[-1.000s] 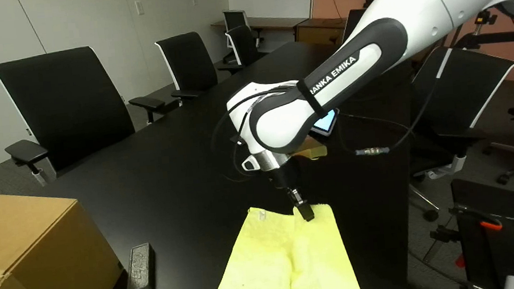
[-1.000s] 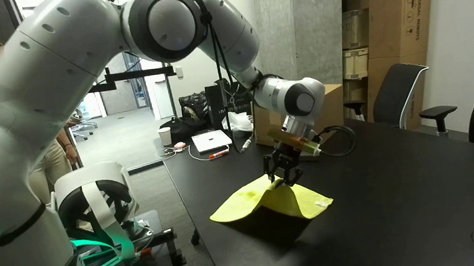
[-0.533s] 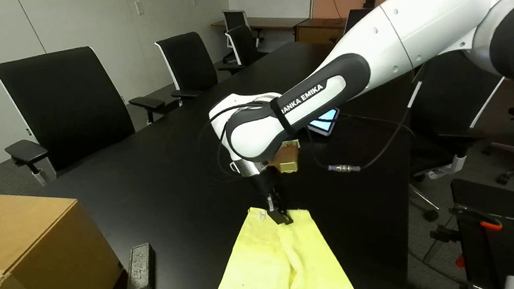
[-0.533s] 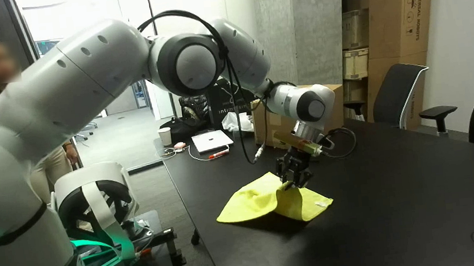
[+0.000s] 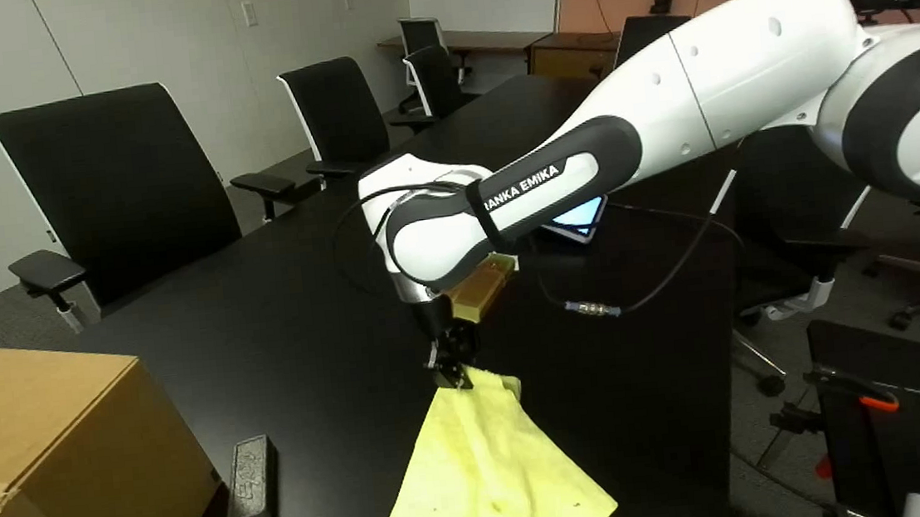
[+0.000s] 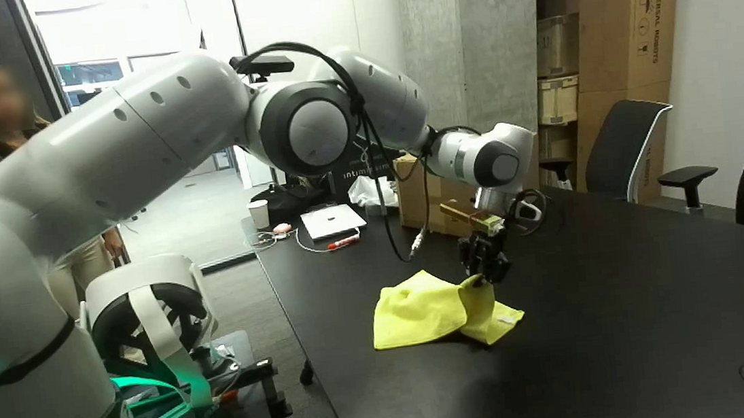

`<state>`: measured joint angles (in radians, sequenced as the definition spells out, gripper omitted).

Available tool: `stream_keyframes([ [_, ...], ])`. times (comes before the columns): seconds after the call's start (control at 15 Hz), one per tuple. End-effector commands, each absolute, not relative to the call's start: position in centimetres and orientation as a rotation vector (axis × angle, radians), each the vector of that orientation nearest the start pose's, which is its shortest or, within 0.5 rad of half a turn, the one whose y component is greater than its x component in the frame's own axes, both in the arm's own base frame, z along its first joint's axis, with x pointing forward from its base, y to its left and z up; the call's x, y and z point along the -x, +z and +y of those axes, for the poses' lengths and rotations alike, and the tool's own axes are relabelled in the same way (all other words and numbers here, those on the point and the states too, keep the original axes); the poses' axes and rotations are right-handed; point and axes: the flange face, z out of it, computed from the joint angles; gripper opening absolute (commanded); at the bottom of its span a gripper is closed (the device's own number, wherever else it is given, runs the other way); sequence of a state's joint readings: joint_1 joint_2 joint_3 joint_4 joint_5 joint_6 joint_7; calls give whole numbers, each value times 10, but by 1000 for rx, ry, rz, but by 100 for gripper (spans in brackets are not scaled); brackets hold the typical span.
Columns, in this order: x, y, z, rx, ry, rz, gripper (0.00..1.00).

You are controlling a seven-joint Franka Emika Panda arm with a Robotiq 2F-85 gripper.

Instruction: Fold the yellow towel from bottom to top

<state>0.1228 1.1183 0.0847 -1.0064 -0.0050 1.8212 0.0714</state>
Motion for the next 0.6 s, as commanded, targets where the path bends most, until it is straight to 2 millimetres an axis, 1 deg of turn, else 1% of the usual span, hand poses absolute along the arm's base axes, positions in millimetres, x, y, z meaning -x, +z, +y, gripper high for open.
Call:
stream_keyframes([
  [0.0, -743, 134, 146, 3115, 386, -43, 36],
  [0.13, -744, 135, 147, 3124, 357, -24, 49],
  [0.2, -743, 136, 144, 3129, 345, -25, 58],
  [0.27, -743, 137, 143, 3135, 328, -22, 65],
  [0.4, -737, 139, 136, 3117, 341, -74, 81],
  [0.47, -729, 138, 131, 3111, 366, -123, 87],
  [0.53, -725, 137, 128, 3108, 379, -159, 96],
])
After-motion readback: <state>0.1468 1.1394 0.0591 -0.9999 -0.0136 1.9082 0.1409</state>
